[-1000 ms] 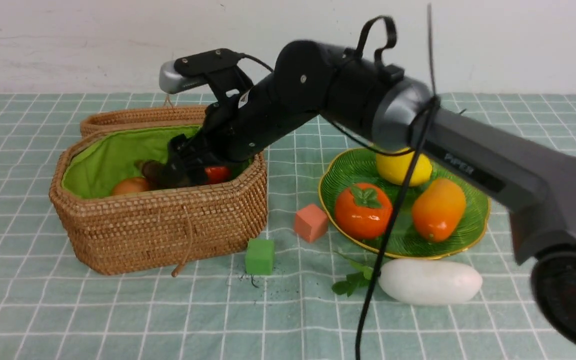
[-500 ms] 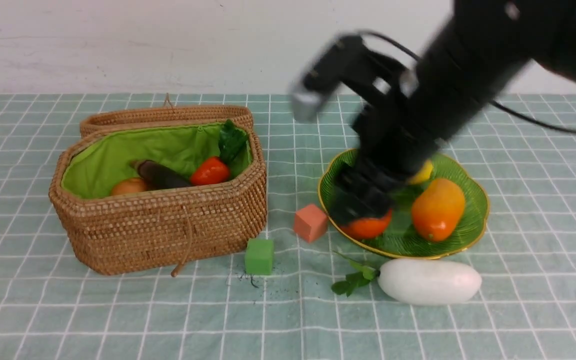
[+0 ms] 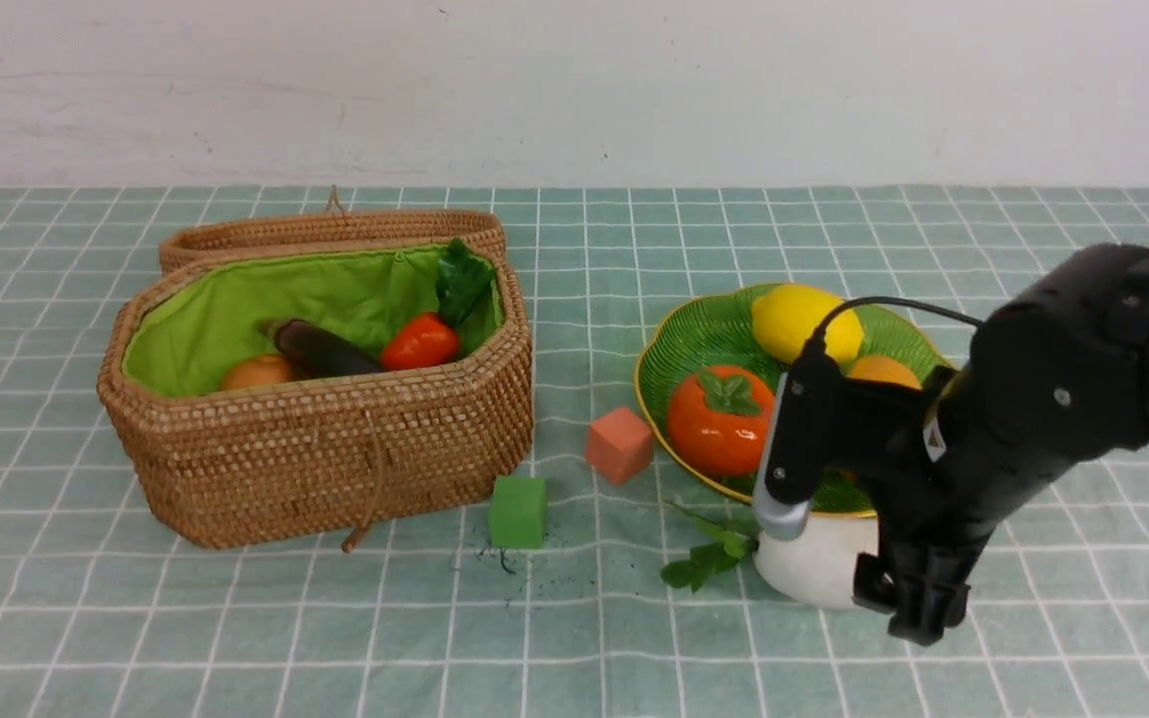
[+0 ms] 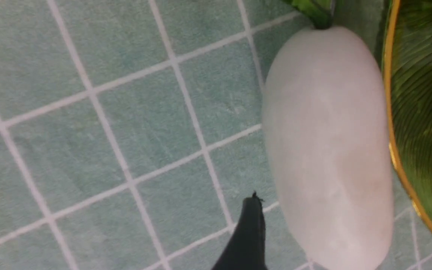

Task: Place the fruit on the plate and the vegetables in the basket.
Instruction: Take a daikon with your right arm and place it on the basket on the left.

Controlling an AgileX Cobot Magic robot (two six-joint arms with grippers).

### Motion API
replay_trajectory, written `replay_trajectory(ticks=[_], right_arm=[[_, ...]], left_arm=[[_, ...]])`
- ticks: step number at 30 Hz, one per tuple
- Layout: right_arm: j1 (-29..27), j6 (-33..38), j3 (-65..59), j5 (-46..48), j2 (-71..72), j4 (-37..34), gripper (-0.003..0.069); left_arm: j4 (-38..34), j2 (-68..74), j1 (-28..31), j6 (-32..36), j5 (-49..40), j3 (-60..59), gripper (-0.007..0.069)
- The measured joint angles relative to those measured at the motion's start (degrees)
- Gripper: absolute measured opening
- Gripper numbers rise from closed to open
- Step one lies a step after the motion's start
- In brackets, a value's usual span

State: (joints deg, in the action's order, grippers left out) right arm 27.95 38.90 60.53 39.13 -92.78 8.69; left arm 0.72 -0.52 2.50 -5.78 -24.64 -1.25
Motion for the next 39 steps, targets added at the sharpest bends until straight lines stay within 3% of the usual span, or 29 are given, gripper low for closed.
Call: replay_trajectory(ticks=[8, 14, 21, 26, 29, 35, 37, 39], right_arm=[[-0.98, 0.00, -0.71, -6.50, -4.25, 1.35, 0.0605], [-1.04, 0.00, -0.77, -4.87, -7.23, 1.35, 0.0488], [-1.04, 0.32, -0.62, -1.90, -6.62, 0.69, 0.0487], [-1.04, 4.21, -0.60, 2.66, -3.83, -2.44, 0.0487], [-1.04, 7.94, 0.45, 5.67, -1.63, -7.49, 0.0487], [-0.97, 20.58, 16.58, 16.39, 2.43, -35.82, 0.0487], [-0.47, 22.02, 21.45, 16.07, 1.80, -41.17, 0.0487], [1.37, 24.35, 29.46, 10.01, -1.17, -50.51, 0.0487]], left_arm=[[0.00, 0.00, 0.00, 0.00, 0.00, 0.00, 0.0144], [0.00, 0.00, 0.00, 0.00, 0.00, 0.00, 0.0144], [0.00, 0.00, 0.00, 0.00, 0.00, 0.00, 0.0144], [0.05, 0.00, 0.00, 0.00, 0.00, 0.00, 0.0144], [0.05, 0.00, 0.00, 0.00, 0.00, 0.00, 0.0144], [0.10, 0.00, 0.00, 0.00, 0.00, 0.00, 0.0144], [0.10, 0.00, 0.00, 0.00, 0.00, 0.00, 0.0144], [0.16, 0.00, 0.00, 0.00, 0.00, 0.00, 0.0144]])
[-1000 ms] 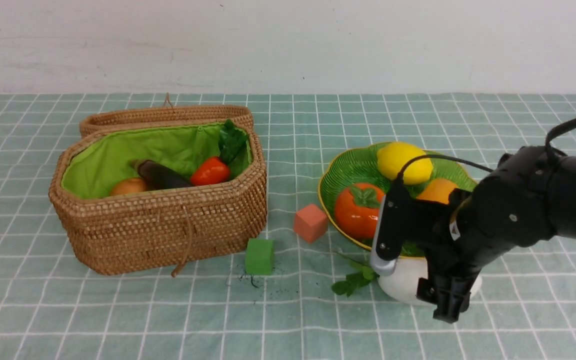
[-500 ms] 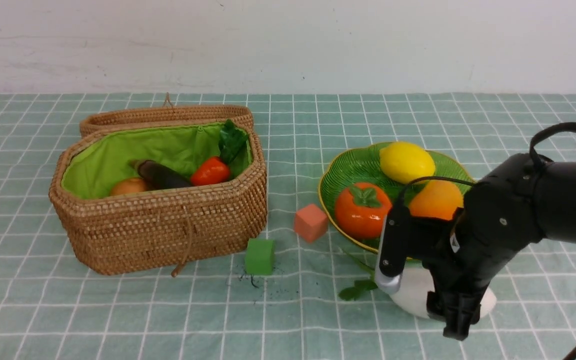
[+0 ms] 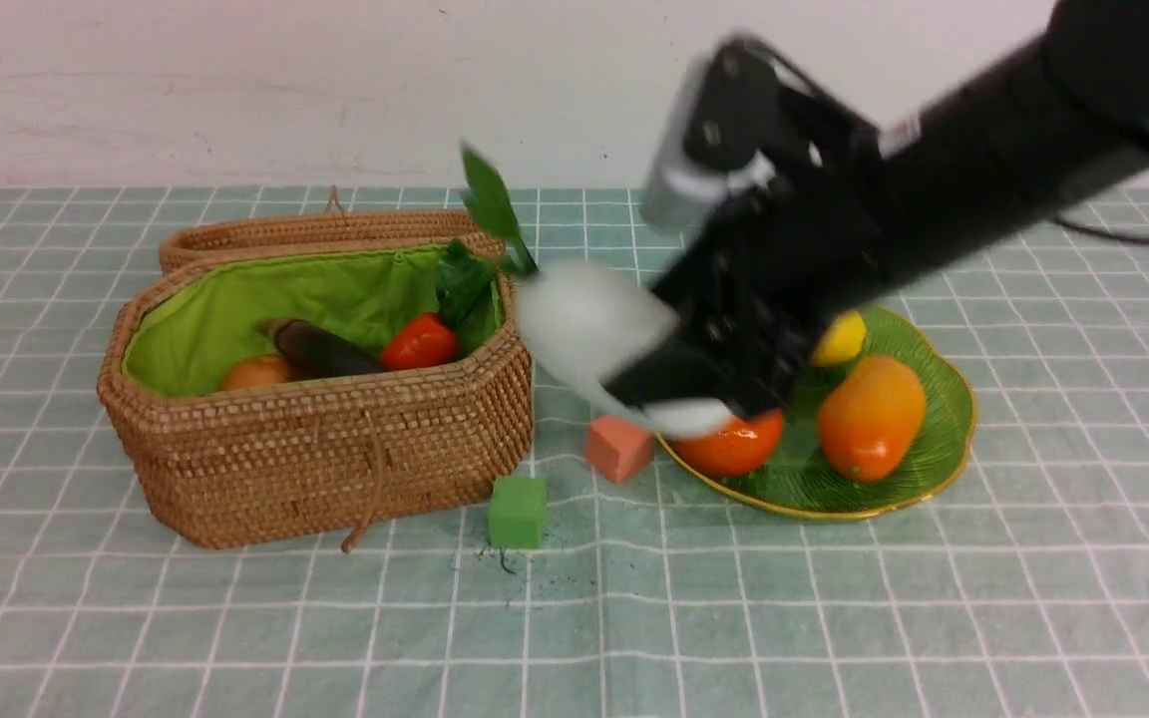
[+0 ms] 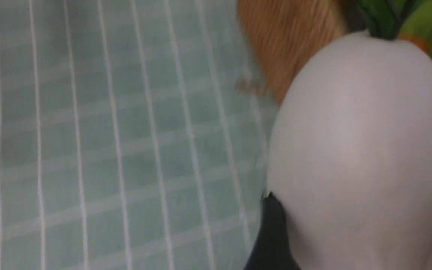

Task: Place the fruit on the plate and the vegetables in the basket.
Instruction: Take a daikon with your right arm and place it on the basket on the left.

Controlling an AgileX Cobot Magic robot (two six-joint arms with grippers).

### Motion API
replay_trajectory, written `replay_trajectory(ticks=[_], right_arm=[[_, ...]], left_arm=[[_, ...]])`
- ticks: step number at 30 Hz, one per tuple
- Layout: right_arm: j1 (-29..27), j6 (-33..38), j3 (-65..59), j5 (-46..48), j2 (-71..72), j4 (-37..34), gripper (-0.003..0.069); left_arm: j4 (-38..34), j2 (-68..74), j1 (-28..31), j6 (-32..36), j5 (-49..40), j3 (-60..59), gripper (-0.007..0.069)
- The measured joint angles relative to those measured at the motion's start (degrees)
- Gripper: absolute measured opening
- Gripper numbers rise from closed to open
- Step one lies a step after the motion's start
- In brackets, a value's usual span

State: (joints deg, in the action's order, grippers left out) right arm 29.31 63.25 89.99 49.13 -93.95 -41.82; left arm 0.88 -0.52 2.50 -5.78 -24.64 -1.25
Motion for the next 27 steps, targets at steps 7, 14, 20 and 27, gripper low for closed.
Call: replay_trajectory(ticks=[7, 14, 20, 27], right_arm=[[8.56, 8.79, 11.21, -29.91, -16.41, -17.92, 0.0485], [10.77, 9.91, 14.40, -38.12, -29.36, -23.36, 0.0489], [10.81, 9.91, 14.47, -35.13, -29.52, -24.04, 0.0670], [7.36, -0.14, 14.69, -7.19, -18.97, -9.16, 0.0619]], left_arm=[[0.00, 0.00, 0.00, 0.00, 0.00, 0.00, 0.0144], [0.00, 0.00, 0.00, 0.00, 0.00, 0.00, 0.0144], [0.00, 0.00, 0.00, 0.00, 0.00, 0.00, 0.0144], [0.00, 0.00, 0.00, 0.00, 0.00, 0.00, 0.0144]])
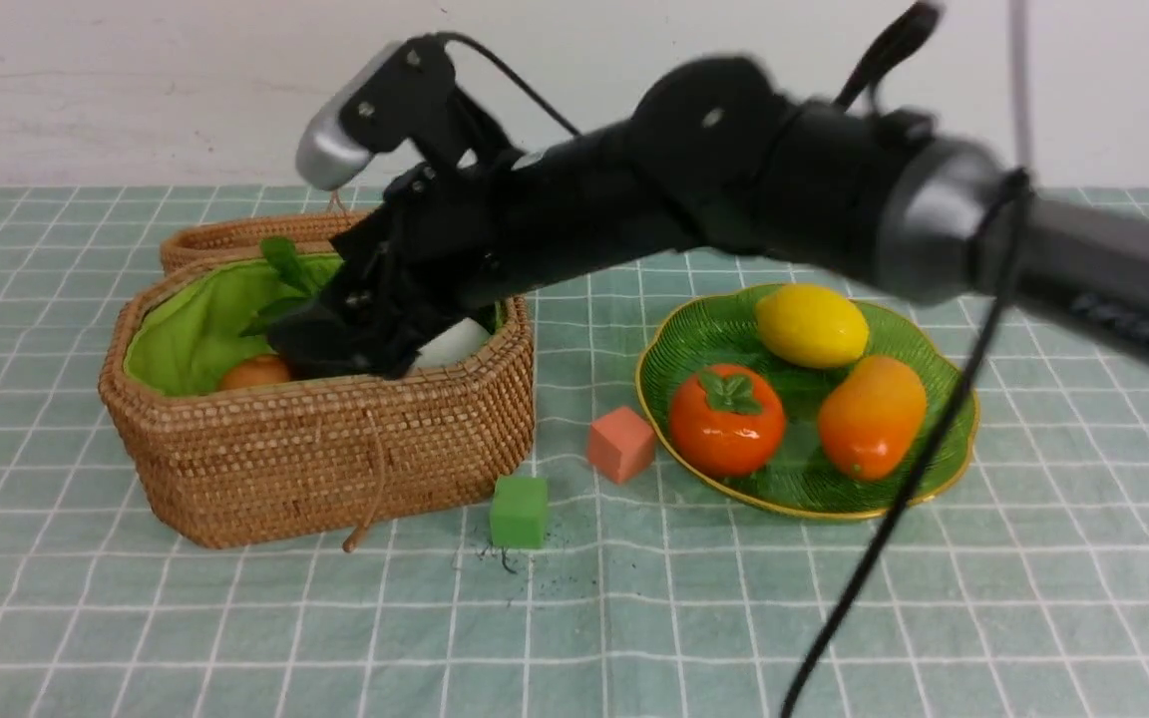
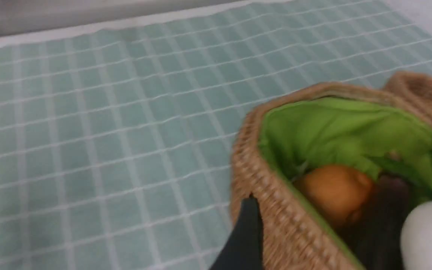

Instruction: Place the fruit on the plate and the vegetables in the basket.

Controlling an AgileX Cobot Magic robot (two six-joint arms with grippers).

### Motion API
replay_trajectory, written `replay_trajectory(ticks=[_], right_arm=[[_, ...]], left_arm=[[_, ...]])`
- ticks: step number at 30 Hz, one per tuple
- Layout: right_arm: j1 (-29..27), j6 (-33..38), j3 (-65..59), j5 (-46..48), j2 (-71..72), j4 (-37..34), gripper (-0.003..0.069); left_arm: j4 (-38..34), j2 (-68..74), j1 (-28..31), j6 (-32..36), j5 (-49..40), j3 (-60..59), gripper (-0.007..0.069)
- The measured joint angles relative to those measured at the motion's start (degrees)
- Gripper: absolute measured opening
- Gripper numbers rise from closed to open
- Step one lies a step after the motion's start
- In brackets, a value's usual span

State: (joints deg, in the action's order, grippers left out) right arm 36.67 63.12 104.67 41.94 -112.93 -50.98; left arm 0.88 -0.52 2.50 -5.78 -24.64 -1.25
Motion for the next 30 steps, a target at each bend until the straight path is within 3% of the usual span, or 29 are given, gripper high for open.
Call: replay_trajectory(ticks=[1, 2, 3, 5, 7, 9, 10, 15, 18, 24, 30], right_arm=[[-1.99, -5.23, 0.32, 9.16, 3.17, 8.09, 0.0571], [-2.25, -6.03, 0.32, 10.32, 3.61, 8.09, 0.0571], [-4.31, -13.40, 0.62, 19.43, 6.84, 18.30, 0.0501], [-6.55, -24.15, 0.21, 25.96, 9.85, 31.03, 0.0370], [-9.47, -36.04, -2.72, 28.05, 13.91, 42.60, 0.0197], [-13.31, -45.21, -7.83, 28.60, 20.00, 49.91, 0.0038], [-15.13, -47.10, -9.66, 28.61, 22.39, 50.98, 0.0010], [-22.13, -50.50, -20.27, 29.14, 33.57, 51.56, -0.0016], [-27.83, -50.67, -32.64, 27.38, 42.38, 49.16, -0.0016], [-29.69, -51.28, -50.99, 13.87, 55.23, 44.85, -0.0014], [-29.74, -51.30, -57.93, 11.97, 63.41, 43.37, -0.0011]], left_arm=[[0.00, 0.00, 0.00, 0.00, 0.00, 0.00, 0.0144], [0.00, 0.00, 0.00, 0.00, 0.00, 0.00, 0.0144], [0.00, 0.00, 0.00, 0.00, 0.00, 0.00, 0.0144], [0.00, 0.00, 0.00, 0.00, 0.00, 0.00, 0.0144], [0.00, 0.00, 0.00, 0.00, 0.00, 0.00, 0.0144], [0.00, 0.00, 0.00, 0.00, 0.00, 0.00, 0.0145], [0.00, 0.00, 0.00, 0.00, 0.00, 0.00, 0.0146], [0.00, 0.00, 0.00, 0.00, 0.00, 0.00, 0.0147], [0.00, 0.00, 0.00, 0.00, 0.00, 0.00, 0.0148], [0.00, 0.00, 0.00, 0.00, 0.00, 0.00, 0.0155], [0.00, 0.00, 0.00, 0.00, 0.00, 0.00, 0.0160]])
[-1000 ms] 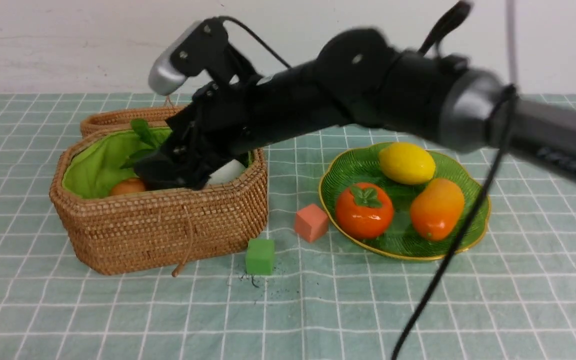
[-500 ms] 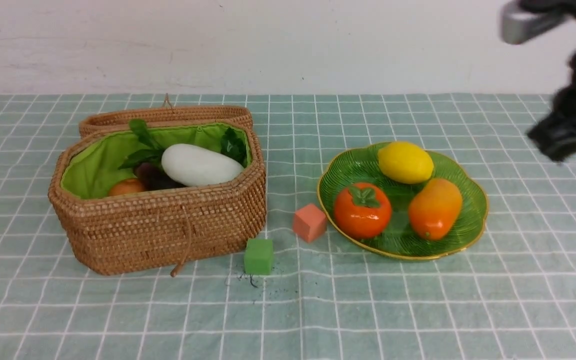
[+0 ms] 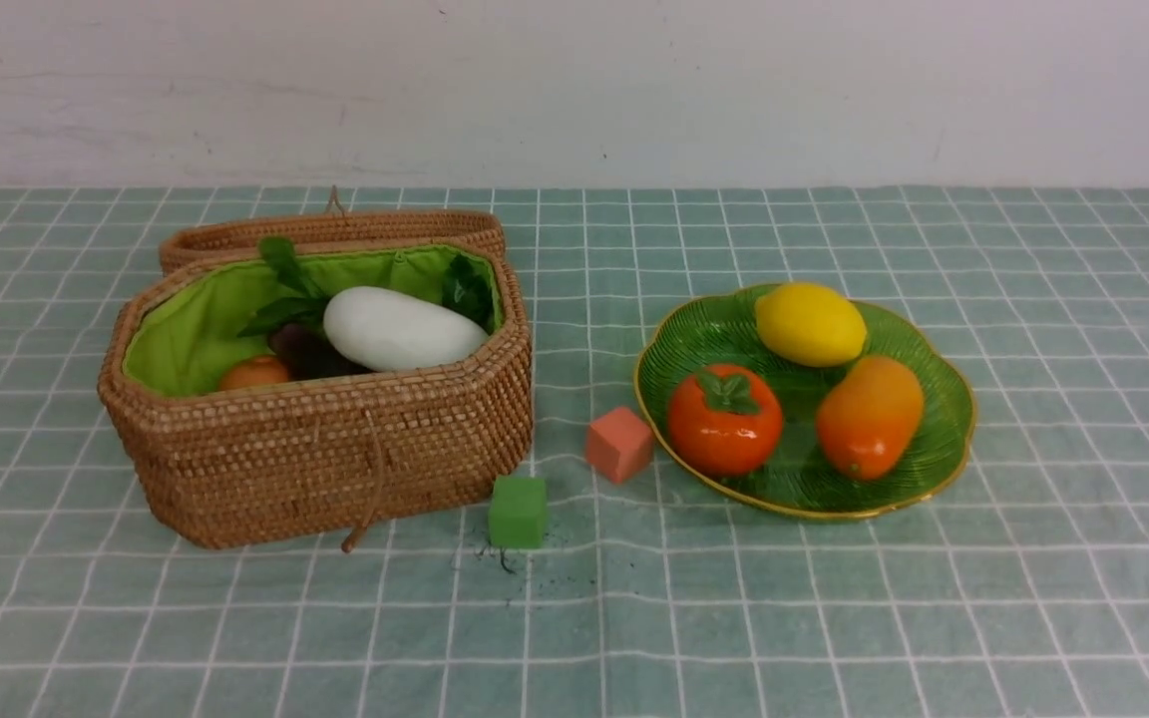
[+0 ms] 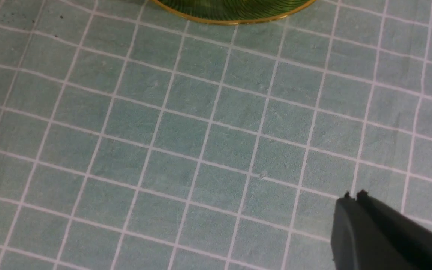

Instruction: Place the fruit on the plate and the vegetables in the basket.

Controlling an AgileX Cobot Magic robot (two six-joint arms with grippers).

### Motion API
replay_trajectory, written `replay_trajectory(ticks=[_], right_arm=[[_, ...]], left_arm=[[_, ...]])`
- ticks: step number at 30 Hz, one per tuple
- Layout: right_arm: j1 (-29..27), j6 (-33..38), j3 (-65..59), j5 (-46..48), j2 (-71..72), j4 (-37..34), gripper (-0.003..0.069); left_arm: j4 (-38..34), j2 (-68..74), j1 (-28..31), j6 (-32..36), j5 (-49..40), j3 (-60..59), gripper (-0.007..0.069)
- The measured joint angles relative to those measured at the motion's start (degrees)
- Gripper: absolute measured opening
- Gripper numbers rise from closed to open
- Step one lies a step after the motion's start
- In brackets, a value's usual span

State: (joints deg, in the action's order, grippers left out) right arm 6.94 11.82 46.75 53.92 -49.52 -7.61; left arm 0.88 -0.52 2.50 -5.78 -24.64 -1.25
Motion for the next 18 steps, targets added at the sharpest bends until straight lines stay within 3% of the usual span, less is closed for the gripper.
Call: replay_trajectory(ticks=[9, 12, 16, 18], right_arm=[[-0.21, 1.52, -2.01, 3.52, 6.87, 0.90, -0.0004], [-1.53, 2.17, -5.19, -3.17, 14.06, 2.37, -0.0002], [-4.27, -1.28, -18.87, -22.96, 28.47, 3.47, 0.0002], [-4.95, -2.81, -22.69, -27.38, 31.94, 4.31, 0.0003]], left_arm=[[0.04, 0.00, 0.00, 0.00, 0.00, 0.00, 0.0169], [0.04, 0.00, 0.00, 0.00, 0.00, 0.00, 0.0176], [0.04, 0.00, 0.00, 0.00, 0.00, 0.00, 0.0183], [0.04, 0.00, 0.00, 0.00, 0.00, 0.00, 0.0185]])
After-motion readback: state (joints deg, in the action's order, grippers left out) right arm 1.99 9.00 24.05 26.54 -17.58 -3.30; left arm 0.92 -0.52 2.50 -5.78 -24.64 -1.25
